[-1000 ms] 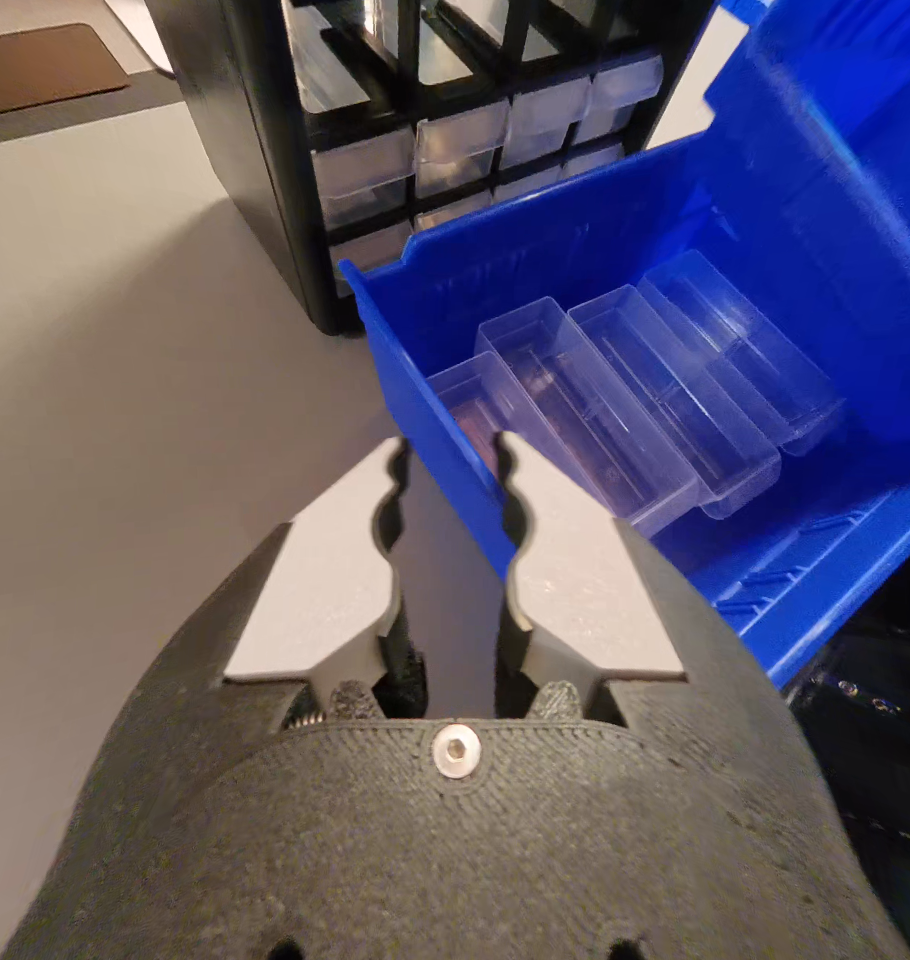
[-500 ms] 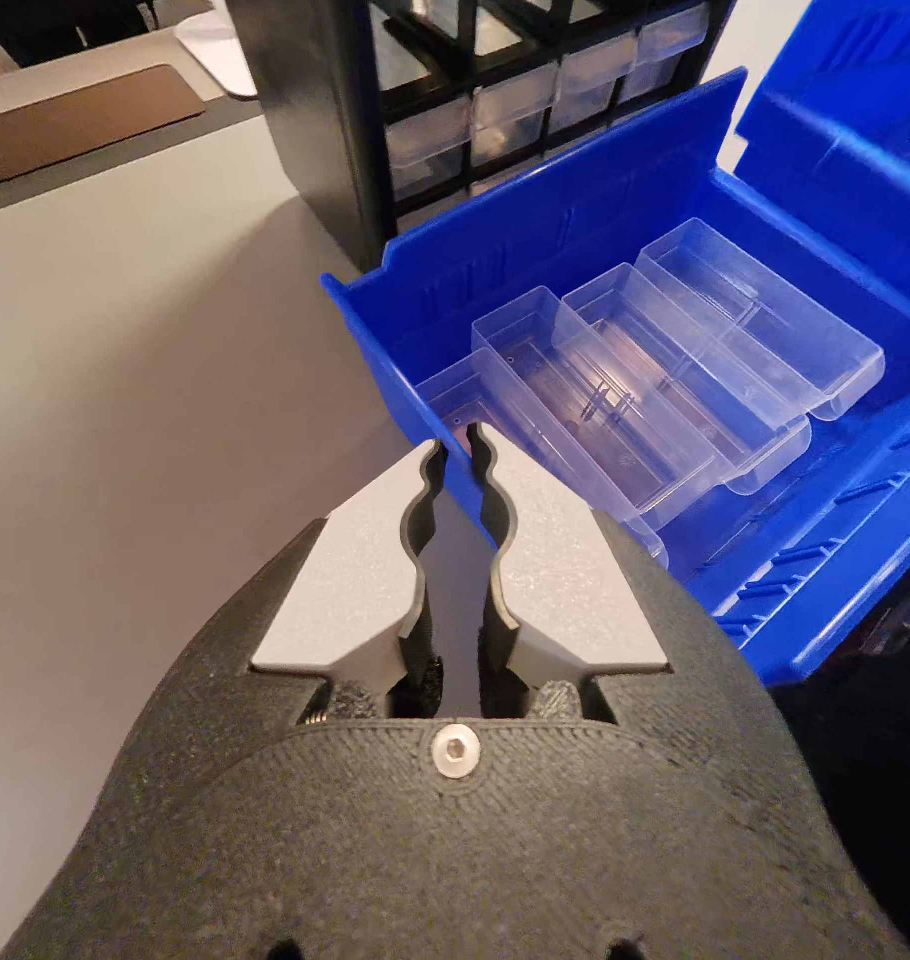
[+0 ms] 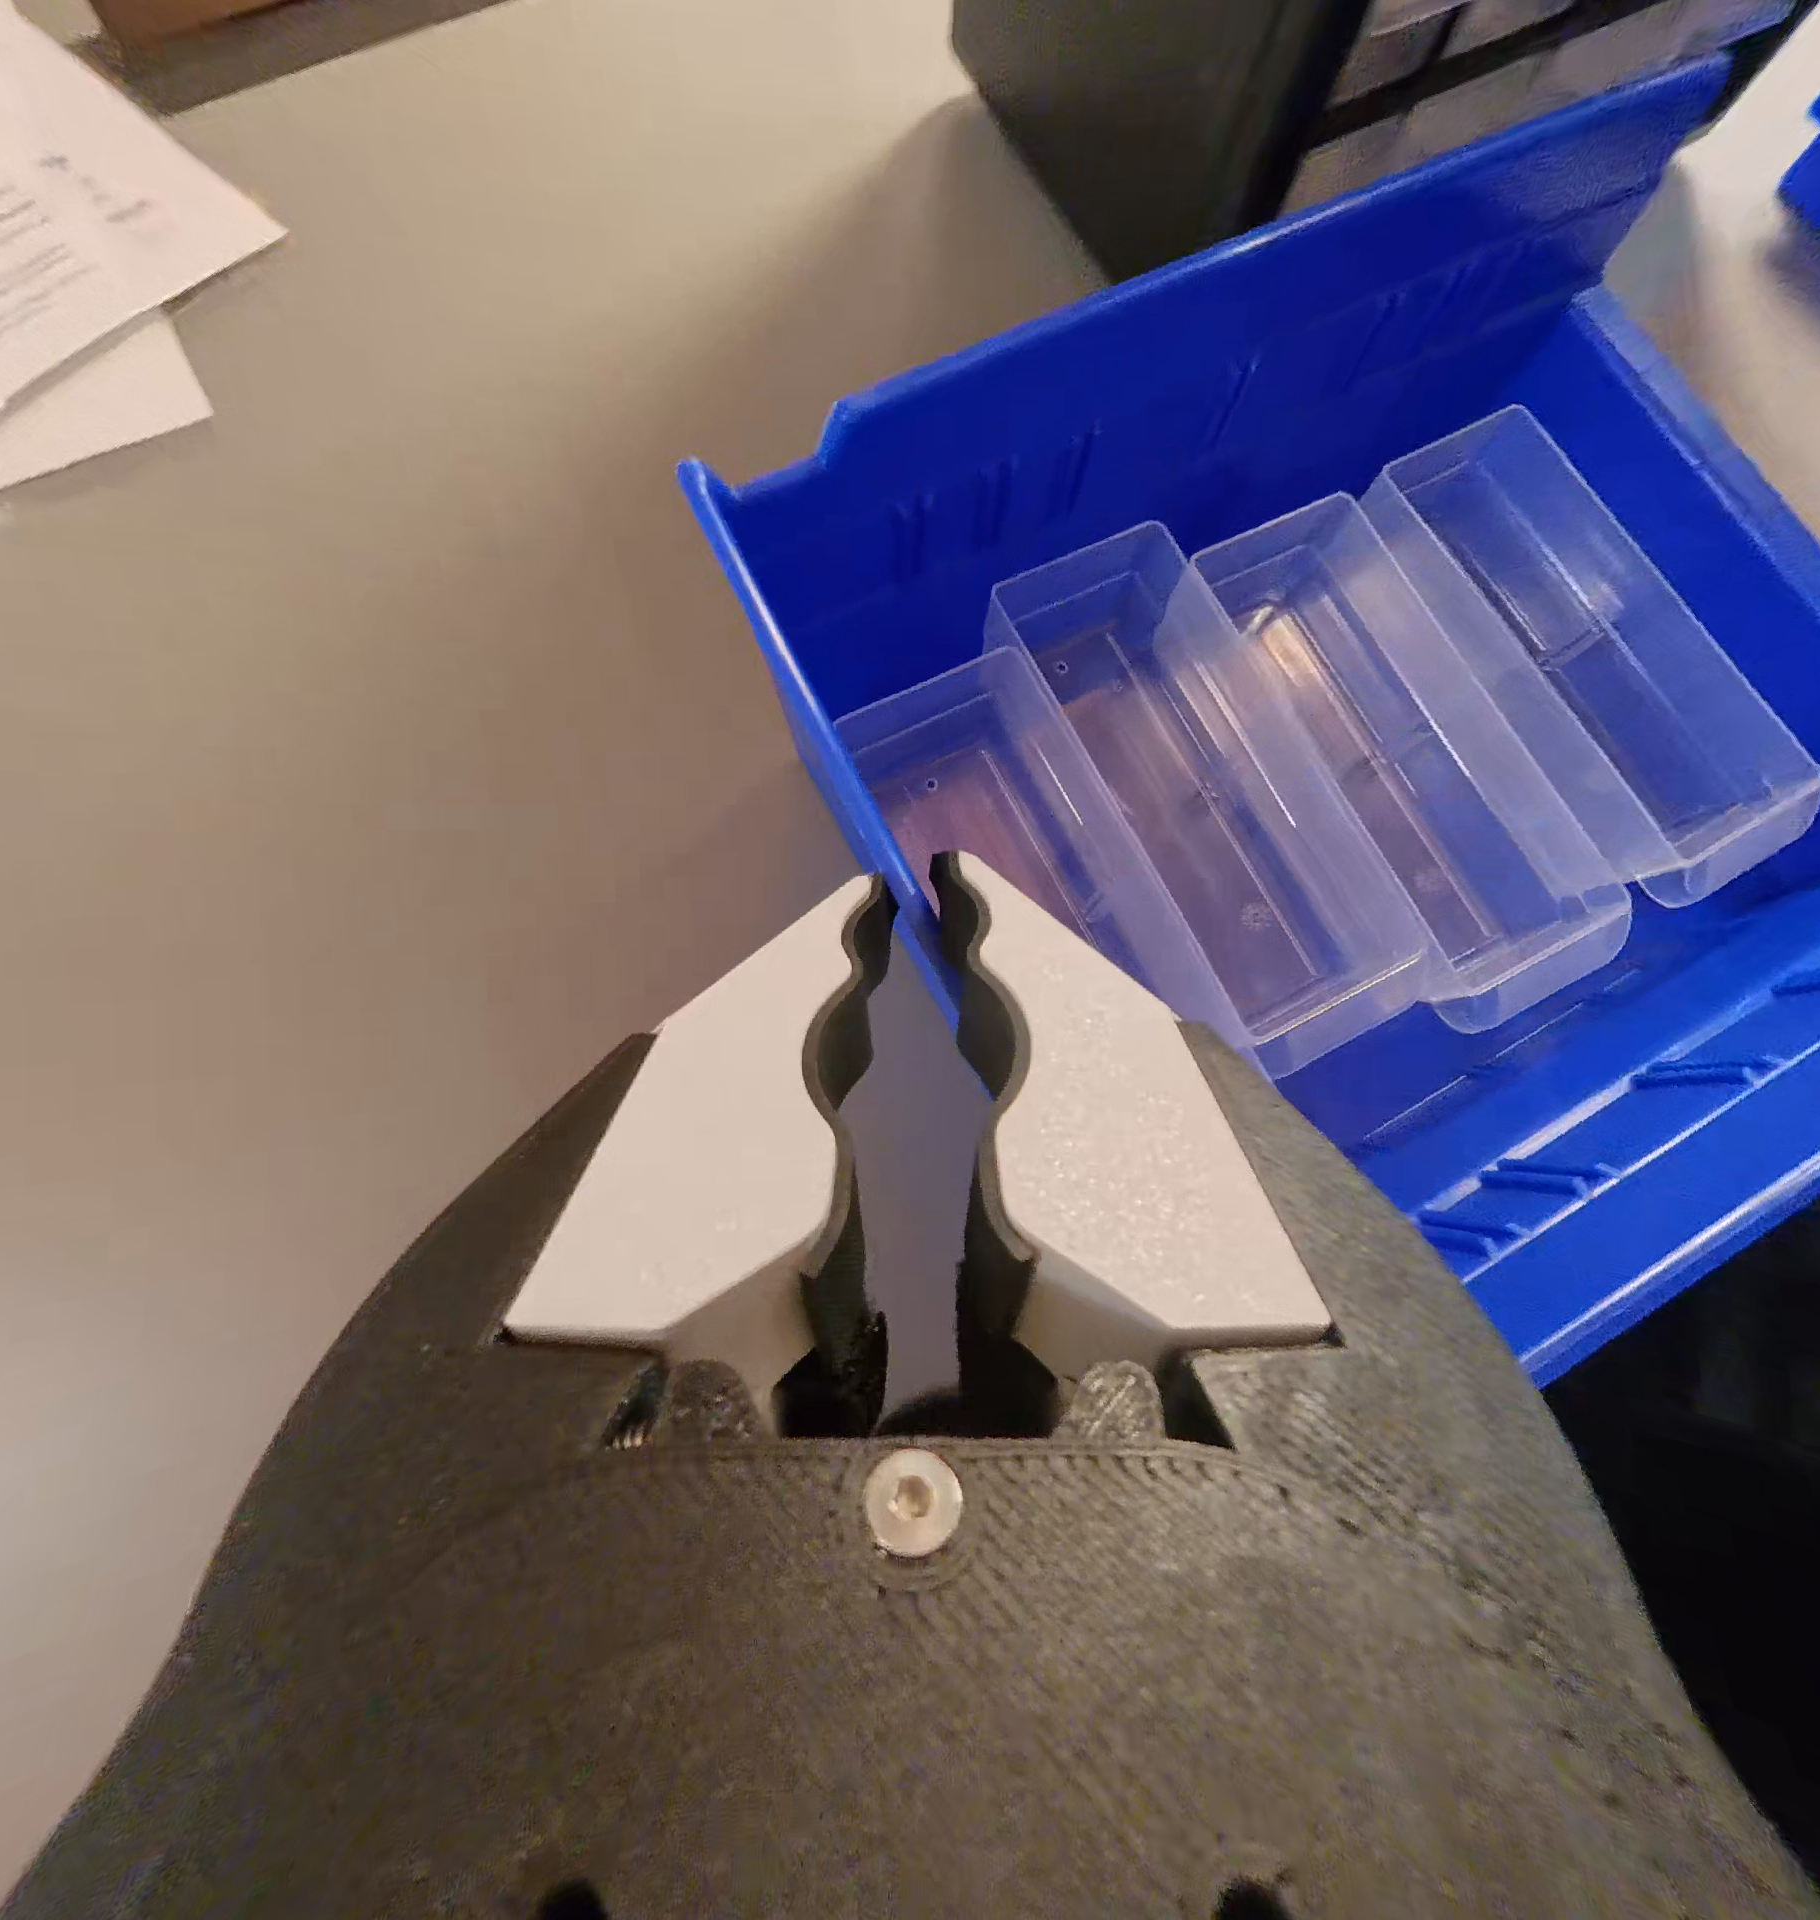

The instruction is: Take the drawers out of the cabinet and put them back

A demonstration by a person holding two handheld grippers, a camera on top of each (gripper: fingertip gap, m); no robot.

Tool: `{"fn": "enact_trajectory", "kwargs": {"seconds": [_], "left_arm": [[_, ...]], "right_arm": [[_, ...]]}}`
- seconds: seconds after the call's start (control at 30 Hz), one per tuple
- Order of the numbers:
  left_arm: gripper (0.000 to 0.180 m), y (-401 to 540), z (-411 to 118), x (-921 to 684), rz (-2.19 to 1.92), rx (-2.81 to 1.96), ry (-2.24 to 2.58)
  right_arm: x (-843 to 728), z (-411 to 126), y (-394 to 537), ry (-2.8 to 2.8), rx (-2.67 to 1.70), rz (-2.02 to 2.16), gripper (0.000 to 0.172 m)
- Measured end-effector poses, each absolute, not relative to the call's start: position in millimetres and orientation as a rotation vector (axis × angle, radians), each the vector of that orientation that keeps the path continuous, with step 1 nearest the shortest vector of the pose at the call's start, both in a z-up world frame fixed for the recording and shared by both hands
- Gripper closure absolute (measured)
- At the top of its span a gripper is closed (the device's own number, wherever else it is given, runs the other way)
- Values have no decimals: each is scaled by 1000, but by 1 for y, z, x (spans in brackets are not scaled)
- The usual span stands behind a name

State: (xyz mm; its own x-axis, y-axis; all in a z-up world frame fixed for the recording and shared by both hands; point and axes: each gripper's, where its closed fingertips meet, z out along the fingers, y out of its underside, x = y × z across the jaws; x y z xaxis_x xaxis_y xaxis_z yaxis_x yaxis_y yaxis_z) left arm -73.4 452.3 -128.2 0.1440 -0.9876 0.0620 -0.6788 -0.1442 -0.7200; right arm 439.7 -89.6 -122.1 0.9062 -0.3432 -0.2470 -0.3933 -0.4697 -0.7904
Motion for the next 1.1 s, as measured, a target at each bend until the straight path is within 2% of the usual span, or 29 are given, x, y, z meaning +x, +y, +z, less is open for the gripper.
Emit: {"fn": "enact_trajectory", "kwargs": {"seconds": [0.07, 0.13, 0.2, 0.37, 0.43, 0.53, 0.7, 0.97, 1.1], "left_arm": [[171, 474, -128, -78, -718, -1924, 1604], [158, 500, -125, -82, -619, -1955, 1554], [151, 516, -108, -83, -530, -1942, 1459], [122, 475, -58, -87, -502, -1806, 1213], [118, 454, -48, -100, -463, -1741, 1034], [118, 425, -54, -125, -471, -1718, 772], [110, 398, -83, -149, -553, -1818, 548], [107, 387, -88, -140, -868, -1942, 408], [105, 394, -97, -156, -774, -1960, 357]], "right_arm": [[450, -122, -84, 495, -2167, 3, 161], [460, -120, -80, 491, -2218, -74, 159], [468, -104, -77, 518, -2177, -131, 141], [439, -55, -89, 598, -1987, -254, 115], [418, -50, -102, 655, -1908, -385, 105], [391, -54, -134, 798, -1773, -551, 105], [358, -91, -170, 1029, -1663, -508, 108], [337, -122, -143, 1001, -1717, -312, 111], [327, -128, -126, 966, -1730, -232, 112]]}}
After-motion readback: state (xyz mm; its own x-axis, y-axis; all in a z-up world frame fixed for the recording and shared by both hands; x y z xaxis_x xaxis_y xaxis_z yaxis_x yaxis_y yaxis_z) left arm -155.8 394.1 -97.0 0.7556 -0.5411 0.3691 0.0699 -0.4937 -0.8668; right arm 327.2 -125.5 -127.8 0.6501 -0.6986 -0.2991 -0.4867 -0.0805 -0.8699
